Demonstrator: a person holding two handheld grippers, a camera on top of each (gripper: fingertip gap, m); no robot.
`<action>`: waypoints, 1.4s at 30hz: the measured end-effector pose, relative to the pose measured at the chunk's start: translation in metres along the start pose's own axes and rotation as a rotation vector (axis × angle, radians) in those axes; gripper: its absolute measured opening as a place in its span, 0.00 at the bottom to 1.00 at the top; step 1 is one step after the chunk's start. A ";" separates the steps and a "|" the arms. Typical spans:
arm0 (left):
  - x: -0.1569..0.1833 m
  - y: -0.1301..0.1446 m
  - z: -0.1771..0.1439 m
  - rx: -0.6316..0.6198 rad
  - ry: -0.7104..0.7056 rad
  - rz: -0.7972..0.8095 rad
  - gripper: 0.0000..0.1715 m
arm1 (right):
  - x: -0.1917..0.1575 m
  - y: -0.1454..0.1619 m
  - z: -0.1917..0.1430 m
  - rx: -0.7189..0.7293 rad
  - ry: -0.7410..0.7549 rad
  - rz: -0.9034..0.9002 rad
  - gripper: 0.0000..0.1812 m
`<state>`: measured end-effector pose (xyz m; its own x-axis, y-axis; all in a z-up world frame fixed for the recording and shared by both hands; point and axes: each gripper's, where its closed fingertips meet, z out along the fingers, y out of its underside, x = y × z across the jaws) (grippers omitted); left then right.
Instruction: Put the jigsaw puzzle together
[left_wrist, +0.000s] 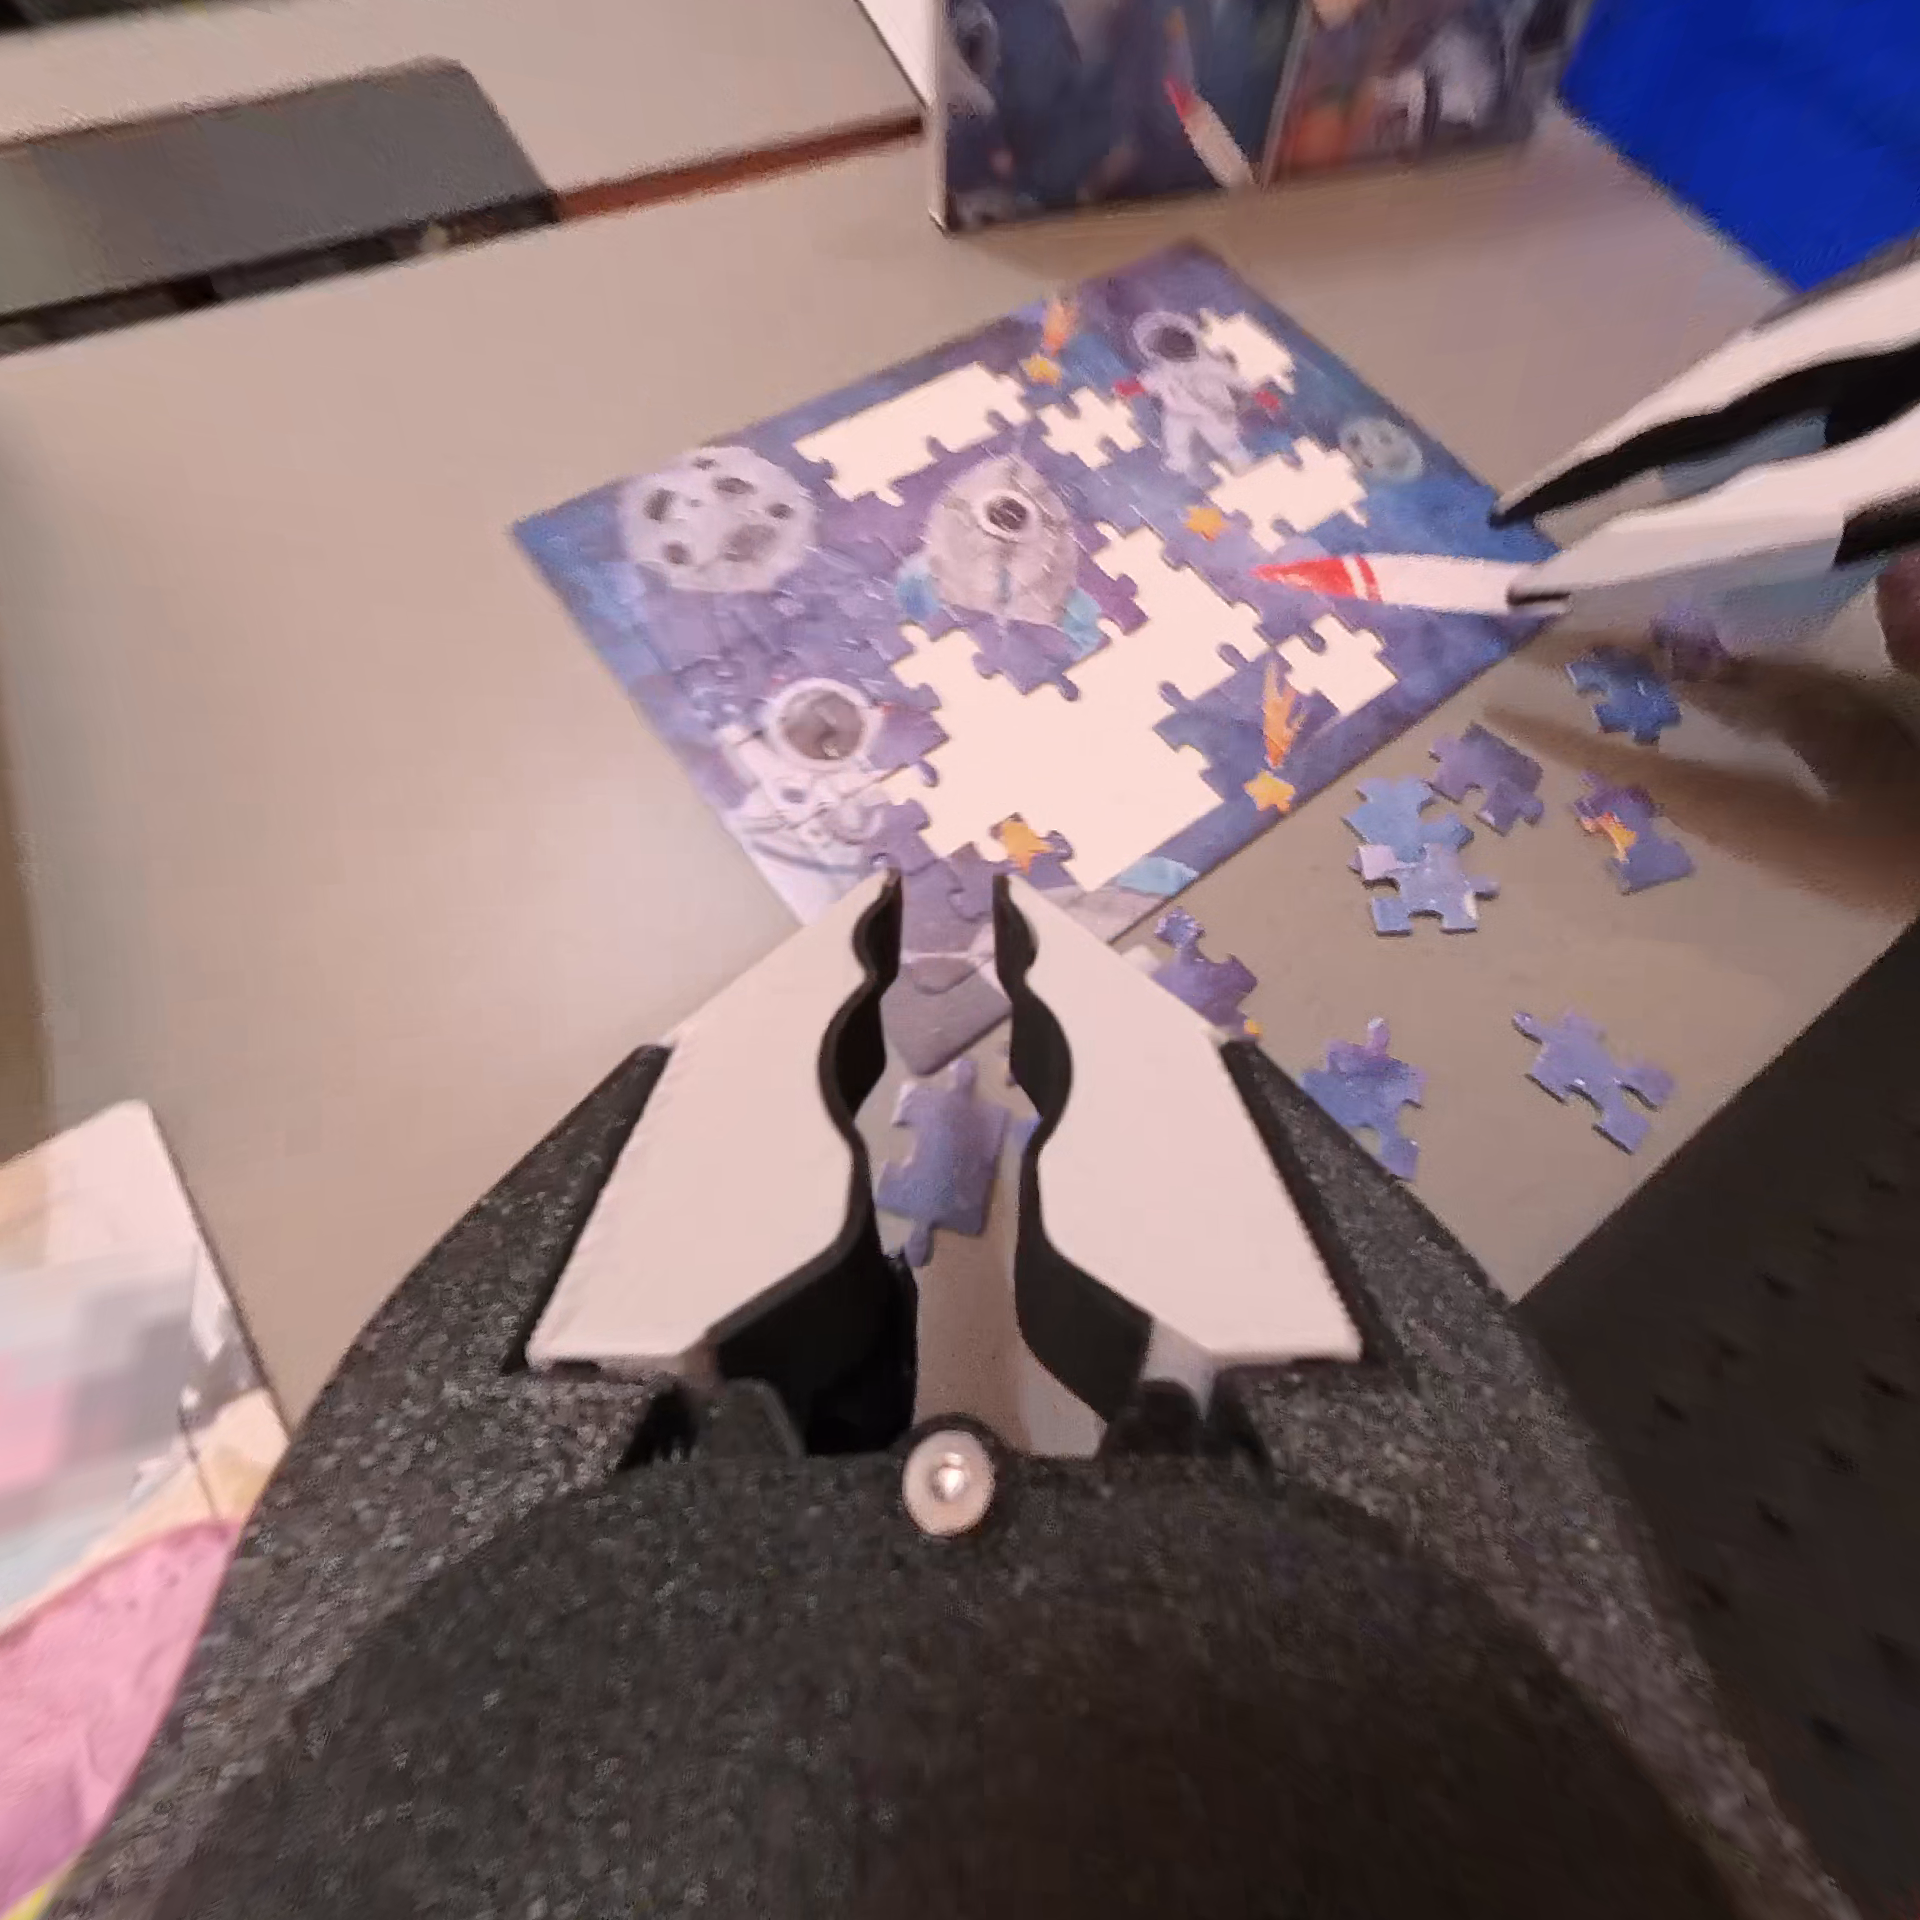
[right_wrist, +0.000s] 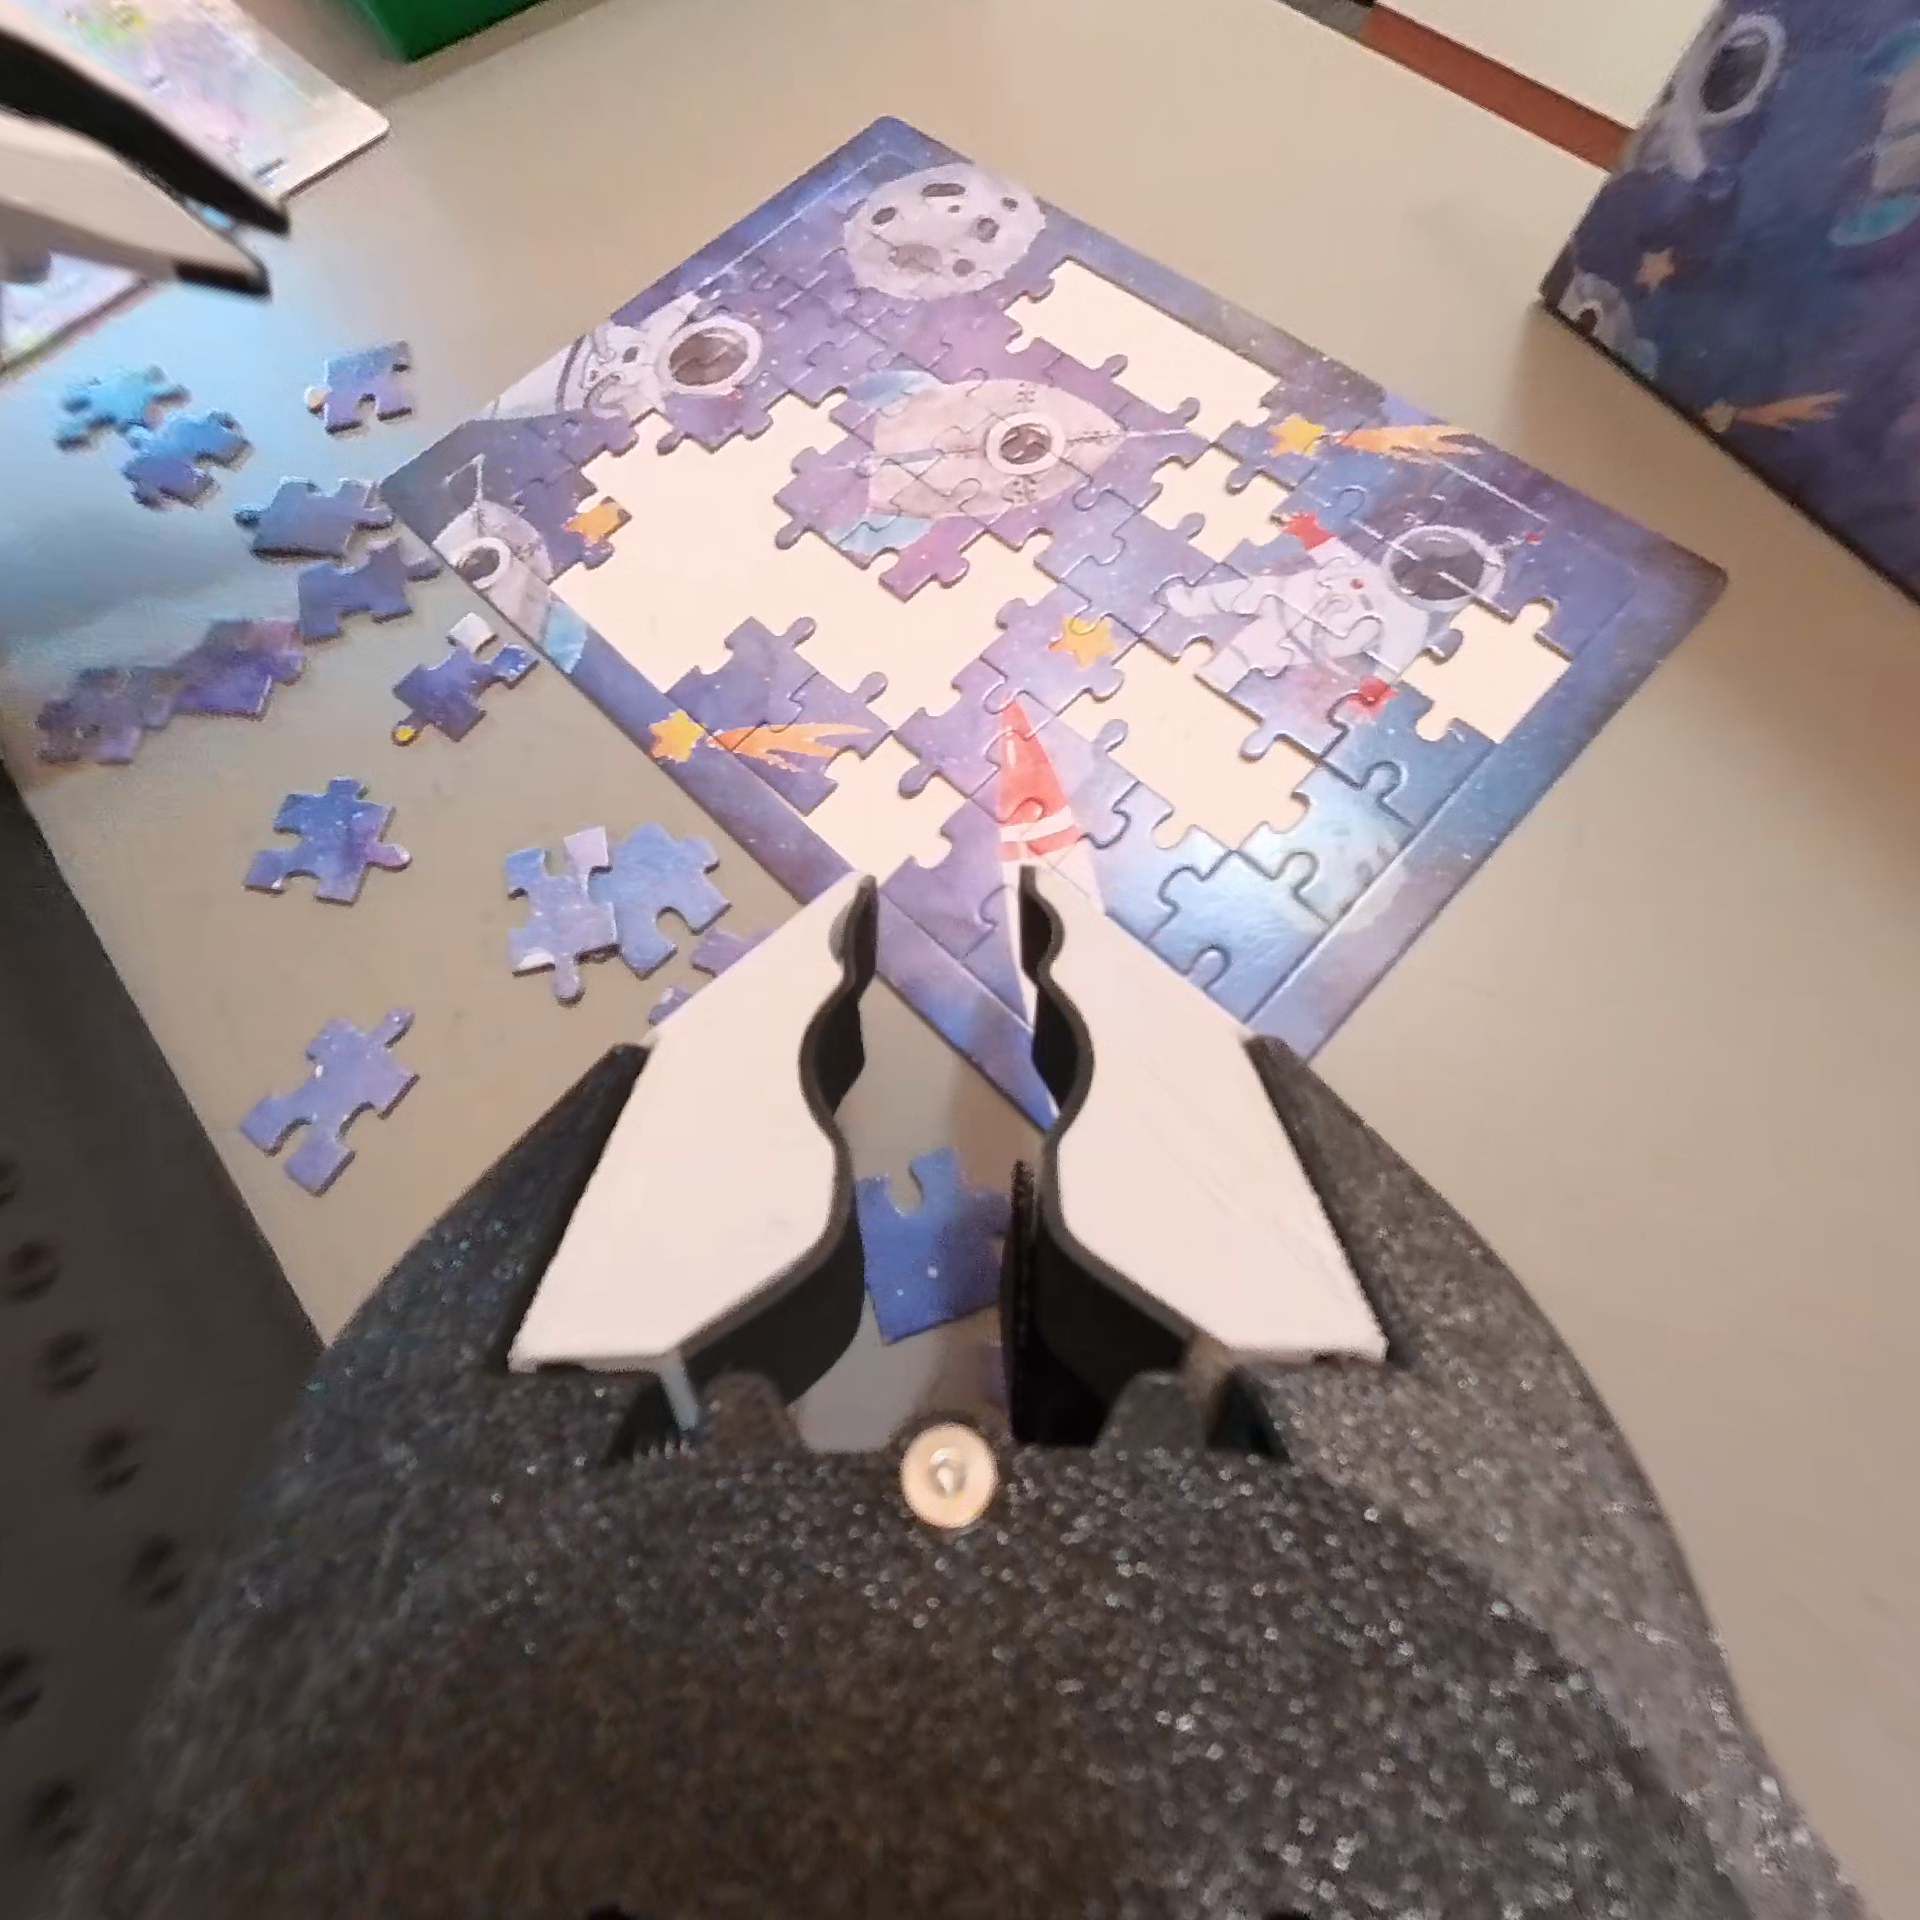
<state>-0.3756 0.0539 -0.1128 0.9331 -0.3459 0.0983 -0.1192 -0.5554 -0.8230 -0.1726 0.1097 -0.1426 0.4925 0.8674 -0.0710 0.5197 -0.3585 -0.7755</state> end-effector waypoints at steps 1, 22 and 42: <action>-0.011 0.004 -0.005 0.042 -0.027 -0.030 0.10 | -0.002 0.002 0.002 -0.011 -0.001 -0.017 0.15; -0.094 0.024 -0.024 0.057 -0.408 -0.081 0.09 | 0.036 0.010 -0.004 -0.019 0.120 0.038 0.14; -0.047 0.066 0.005 -0.260 -0.107 0.069 0.21 | 0.031 0.015 -0.001 -0.045 0.109 0.020 0.14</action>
<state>-0.4255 0.0370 -0.1741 0.9485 -0.3158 -0.0236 -0.2537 -0.7131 -0.6535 -0.1492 0.1313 -0.1557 0.5744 0.8184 -0.0158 0.5389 -0.3926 -0.7453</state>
